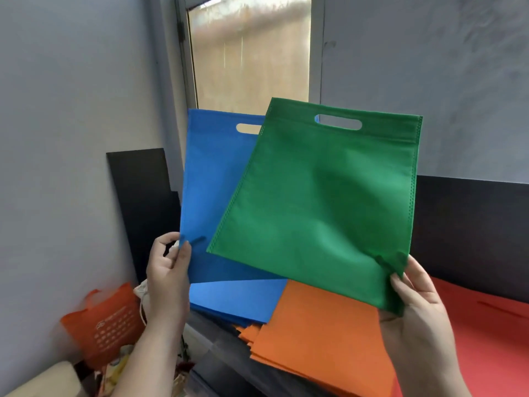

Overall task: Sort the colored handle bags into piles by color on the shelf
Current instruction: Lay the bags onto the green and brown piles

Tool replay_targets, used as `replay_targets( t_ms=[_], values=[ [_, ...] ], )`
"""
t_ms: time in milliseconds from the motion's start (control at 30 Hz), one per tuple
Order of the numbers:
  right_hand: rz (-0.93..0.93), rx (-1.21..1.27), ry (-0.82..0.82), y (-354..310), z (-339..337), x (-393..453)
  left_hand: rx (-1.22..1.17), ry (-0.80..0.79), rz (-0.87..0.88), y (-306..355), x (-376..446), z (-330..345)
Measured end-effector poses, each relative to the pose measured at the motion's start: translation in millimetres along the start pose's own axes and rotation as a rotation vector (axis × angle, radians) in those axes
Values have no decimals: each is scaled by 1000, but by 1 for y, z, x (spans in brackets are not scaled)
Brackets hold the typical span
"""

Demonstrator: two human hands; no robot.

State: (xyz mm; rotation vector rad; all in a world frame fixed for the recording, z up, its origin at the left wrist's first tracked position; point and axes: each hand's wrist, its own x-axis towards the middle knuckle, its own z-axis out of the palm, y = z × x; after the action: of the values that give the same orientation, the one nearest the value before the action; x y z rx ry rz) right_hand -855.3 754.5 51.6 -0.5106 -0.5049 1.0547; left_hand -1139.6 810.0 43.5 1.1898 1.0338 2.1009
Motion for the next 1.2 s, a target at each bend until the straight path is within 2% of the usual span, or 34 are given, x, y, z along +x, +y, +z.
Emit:
replay_targets(
  t_ms=[233, 467, 600, 700, 733, 900, 1000, 1067, 1200],
  values=[
    [-70, -64, -1, 56, 34, 4, 4, -112, -164, -42, 70, -31],
    [-152, -411, 42, 109, 39, 2, 150, -216, -291, -102, 109, -63],
    [-155, -532, 96, 128, 37, 2, 540, -307, -270, -124, 120, -74],
    [-147, -524, 113, 135, 38, 2, 969, -360, -138, -126, 120, -73],
    [-149, -524, 121, 137, 37, 2, 1023, -379, -109, -123, 118, -69],
    [-204, -551, 155, 129, 28, 0, 694, -652, -396, -109, 106, -28],
    [-261, -584, 186, 115, 16, -3, 498, -691, -462, -102, 91, -6],
    [-287, -595, 207, 101, 8, -6, 348, -661, -464, -98, 78, 6],
    [-392, -688, 268, 58, -12, -19, 257, -647, -290, -78, 43, 40]
  ],
)
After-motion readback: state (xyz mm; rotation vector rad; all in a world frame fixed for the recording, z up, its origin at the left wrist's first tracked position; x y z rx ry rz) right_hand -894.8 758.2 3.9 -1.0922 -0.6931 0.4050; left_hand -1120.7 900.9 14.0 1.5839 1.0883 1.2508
